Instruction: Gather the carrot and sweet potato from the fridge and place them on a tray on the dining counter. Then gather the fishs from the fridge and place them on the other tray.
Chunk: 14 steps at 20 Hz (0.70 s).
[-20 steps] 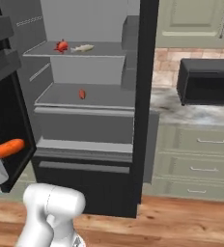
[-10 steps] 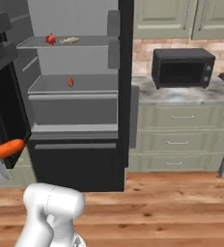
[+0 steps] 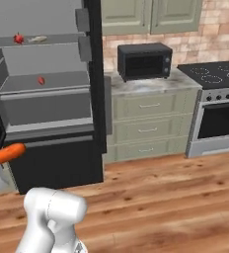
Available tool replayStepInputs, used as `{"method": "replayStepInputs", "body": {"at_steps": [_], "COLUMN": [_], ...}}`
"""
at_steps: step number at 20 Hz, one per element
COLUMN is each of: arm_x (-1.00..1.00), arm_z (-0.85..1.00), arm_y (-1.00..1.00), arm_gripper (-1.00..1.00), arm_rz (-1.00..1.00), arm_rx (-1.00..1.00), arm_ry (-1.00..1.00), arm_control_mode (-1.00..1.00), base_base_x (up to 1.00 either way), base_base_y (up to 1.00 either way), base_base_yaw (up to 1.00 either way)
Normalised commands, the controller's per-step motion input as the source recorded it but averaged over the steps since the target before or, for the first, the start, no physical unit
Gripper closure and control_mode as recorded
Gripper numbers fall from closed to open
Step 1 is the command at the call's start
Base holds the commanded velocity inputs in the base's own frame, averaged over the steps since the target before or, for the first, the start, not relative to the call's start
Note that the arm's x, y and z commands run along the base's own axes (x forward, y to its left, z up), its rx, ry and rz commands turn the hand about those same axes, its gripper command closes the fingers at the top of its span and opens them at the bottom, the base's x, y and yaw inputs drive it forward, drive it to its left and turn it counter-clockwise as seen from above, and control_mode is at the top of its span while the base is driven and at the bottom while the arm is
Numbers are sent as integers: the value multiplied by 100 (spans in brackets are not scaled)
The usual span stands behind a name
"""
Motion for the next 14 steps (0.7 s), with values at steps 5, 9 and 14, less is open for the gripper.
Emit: {"method": "replayStepInputs", "body": {"at_steps": [5, 9, 14], "arm_x": [0, 0, 0], "arm_z": [0, 0, 0], "arm_y": [0, 0, 0], "arm_gripper": [100, 100, 100], "arm_rz": [0, 0, 0], "arm_rx": [0, 0, 0], "arm_ry": [0, 0, 0], "arm_control_mode": [100, 100, 100], "base_base_x": [-24, -16, -15], "base_base_y": [-2, -9, -17], "base_base_yaw": [-42, -40, -40]}}
